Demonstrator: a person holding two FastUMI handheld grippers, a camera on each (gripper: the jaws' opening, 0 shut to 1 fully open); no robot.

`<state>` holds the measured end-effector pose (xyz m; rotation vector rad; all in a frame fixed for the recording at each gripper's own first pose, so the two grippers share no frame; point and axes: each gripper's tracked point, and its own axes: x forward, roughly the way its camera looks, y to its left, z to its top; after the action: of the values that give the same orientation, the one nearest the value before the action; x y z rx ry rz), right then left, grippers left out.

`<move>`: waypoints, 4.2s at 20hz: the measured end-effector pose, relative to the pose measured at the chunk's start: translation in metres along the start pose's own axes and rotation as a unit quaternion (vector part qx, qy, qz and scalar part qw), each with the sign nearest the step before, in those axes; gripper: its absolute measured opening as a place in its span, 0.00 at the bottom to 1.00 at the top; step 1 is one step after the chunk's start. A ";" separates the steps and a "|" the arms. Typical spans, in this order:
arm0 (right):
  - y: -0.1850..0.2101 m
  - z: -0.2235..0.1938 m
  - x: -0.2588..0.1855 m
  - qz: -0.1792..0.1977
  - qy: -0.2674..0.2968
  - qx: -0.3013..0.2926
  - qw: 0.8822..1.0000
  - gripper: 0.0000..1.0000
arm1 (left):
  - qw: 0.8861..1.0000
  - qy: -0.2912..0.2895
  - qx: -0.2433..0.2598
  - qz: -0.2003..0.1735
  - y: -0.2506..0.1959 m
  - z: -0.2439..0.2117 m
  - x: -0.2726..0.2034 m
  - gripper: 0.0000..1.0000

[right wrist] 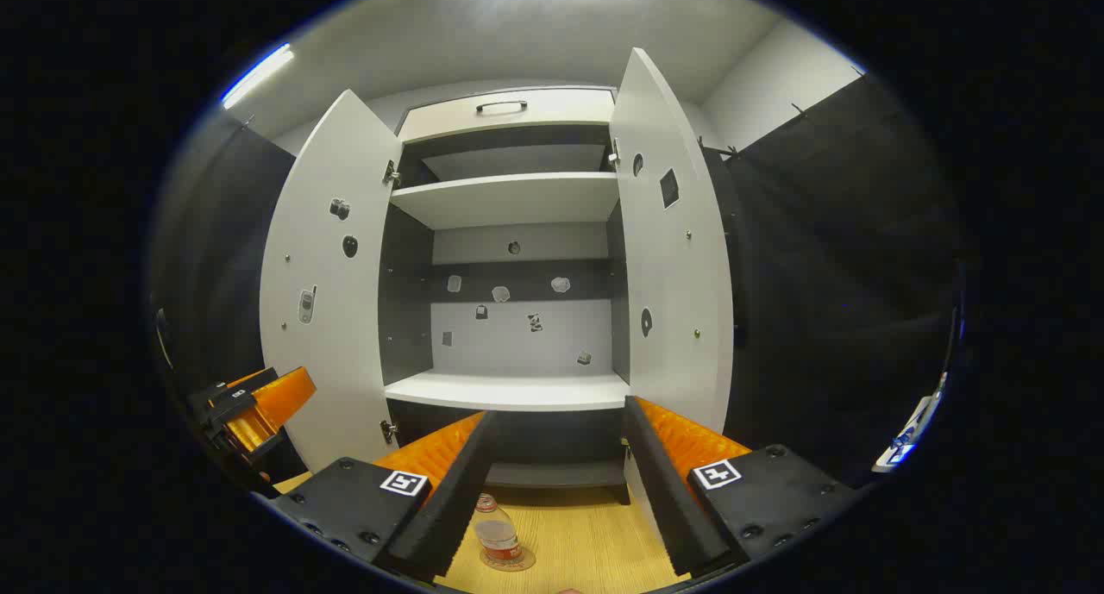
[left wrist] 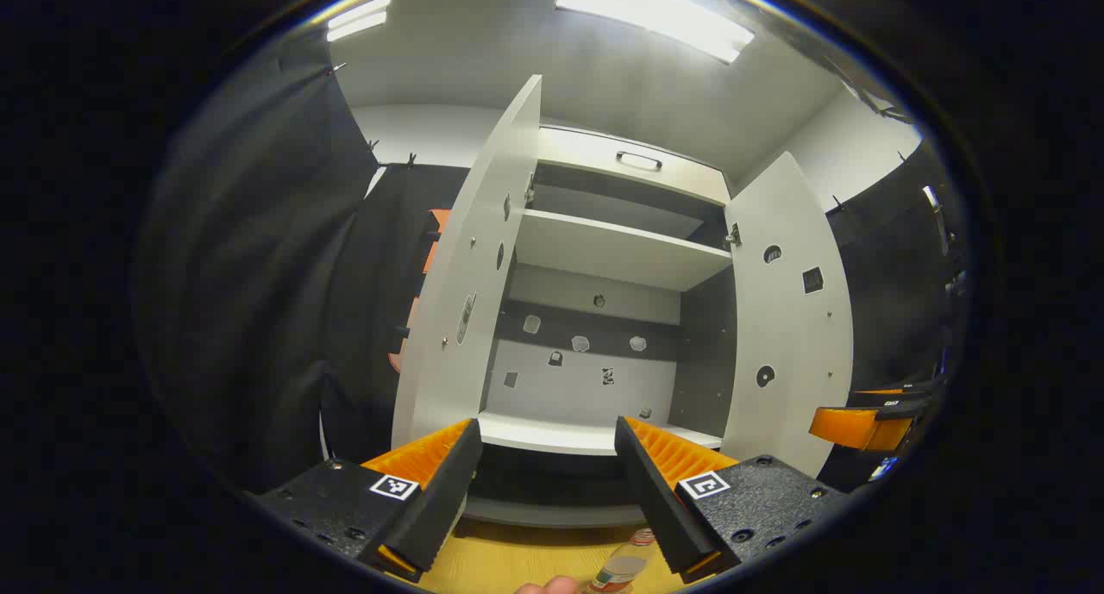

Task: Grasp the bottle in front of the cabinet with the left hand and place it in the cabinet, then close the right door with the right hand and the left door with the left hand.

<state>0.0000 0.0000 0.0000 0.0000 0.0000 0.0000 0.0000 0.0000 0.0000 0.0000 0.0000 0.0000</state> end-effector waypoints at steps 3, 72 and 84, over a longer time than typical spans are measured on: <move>0.000 0.000 0.001 0.000 0.000 0.001 1.000 0.95 | 1.000 0.002 -0.001 0.001 0.000 -0.002 0.000 0.94; -0.080 -0.051 -0.019 -0.069 0.062 -0.006 0.996 0.96 | 0.968 0.137 -0.068 -0.198 -0.148 -0.025 0.192 0.71; -0.137 -0.083 -0.039 -0.136 0.082 0.027 0.987 0.96 | 0.976 0.188 0.025 -0.110 -0.158 -0.079 0.332 0.72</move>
<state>-0.0388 -0.1370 -0.0828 0.0540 0.1643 -0.2728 0.3316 -0.1585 -0.0786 0.0507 0.3796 -0.2219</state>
